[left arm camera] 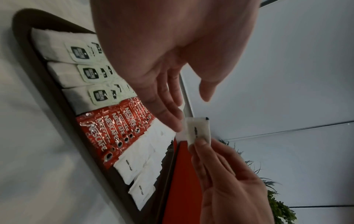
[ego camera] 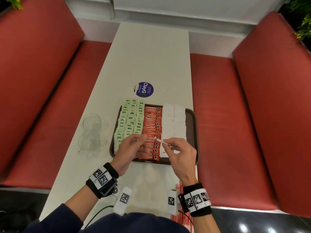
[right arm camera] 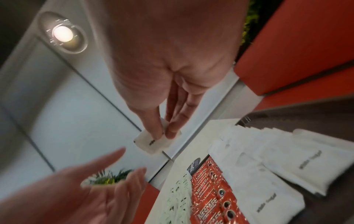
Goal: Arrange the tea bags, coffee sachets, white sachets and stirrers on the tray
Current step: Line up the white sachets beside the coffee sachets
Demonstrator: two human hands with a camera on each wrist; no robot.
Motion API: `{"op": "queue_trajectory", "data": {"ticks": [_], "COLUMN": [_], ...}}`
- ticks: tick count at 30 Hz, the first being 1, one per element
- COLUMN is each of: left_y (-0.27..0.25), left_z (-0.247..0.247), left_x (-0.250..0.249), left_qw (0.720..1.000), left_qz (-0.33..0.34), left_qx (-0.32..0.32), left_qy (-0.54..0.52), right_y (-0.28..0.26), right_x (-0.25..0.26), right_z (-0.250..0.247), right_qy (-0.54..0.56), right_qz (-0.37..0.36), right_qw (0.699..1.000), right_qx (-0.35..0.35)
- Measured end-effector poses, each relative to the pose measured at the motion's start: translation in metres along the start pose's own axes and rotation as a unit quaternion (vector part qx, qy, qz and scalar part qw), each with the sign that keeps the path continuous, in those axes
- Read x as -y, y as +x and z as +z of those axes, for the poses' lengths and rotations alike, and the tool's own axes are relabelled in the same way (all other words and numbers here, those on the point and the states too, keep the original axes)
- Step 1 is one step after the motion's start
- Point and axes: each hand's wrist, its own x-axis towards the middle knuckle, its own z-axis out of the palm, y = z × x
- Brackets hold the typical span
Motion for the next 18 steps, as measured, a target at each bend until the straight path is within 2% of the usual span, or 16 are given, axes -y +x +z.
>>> {"op": "queue_trajectory", "data": {"ticks": [1, 3, 6, 7, 9, 11, 13, 18], "left_y": [-0.001, -0.003, -0.001, 0.0, 0.0, -0.001, 0.0, 0.004], "left_z": [0.004, 0.01, 0.012, 0.012, 0.012, 0.013, 0.013, 0.018], "left_x": [-0.001, 0.0, 0.0, -0.001, -0.004, -0.006, -0.006, 0.007], "left_qw": [1.0, 0.999, 0.996, 0.994, 0.991, 0.99, 0.987, 0.981], "left_qz": [-0.008, 0.02, 0.083, 0.097, 0.113, 0.116, 0.113, 0.099], "left_qx": [0.018, 0.032, 0.024, 0.023, 0.031, 0.036, 0.043, 0.065], "left_qy": [-0.012, -0.015, 0.017, 0.034, 0.057, 0.079, 0.101, 0.153], "right_y": [-0.001, -0.003, -0.004, -0.005, -0.005, -0.005, -0.002, 0.003], "right_x": [0.0, 0.0, 0.001, 0.002, 0.01, 0.016, 0.014, -0.001], "right_z": [0.003, 0.009, 0.01, 0.008, 0.003, -0.002, -0.008, -0.023], "right_qy": [-0.015, -0.042, -0.035, -0.008, 0.098, 0.194, 0.213, 0.169], "right_qz": [-0.035, -0.082, -0.088, -0.063, 0.042, 0.139, 0.171, 0.19], "right_qw": [0.999, 0.996, 0.995, 0.998, 0.994, 0.971, 0.961, 0.966], "right_qx": [-0.008, -0.004, 0.003, 0.004, 0.006, 0.017, 0.032, 0.044]}}
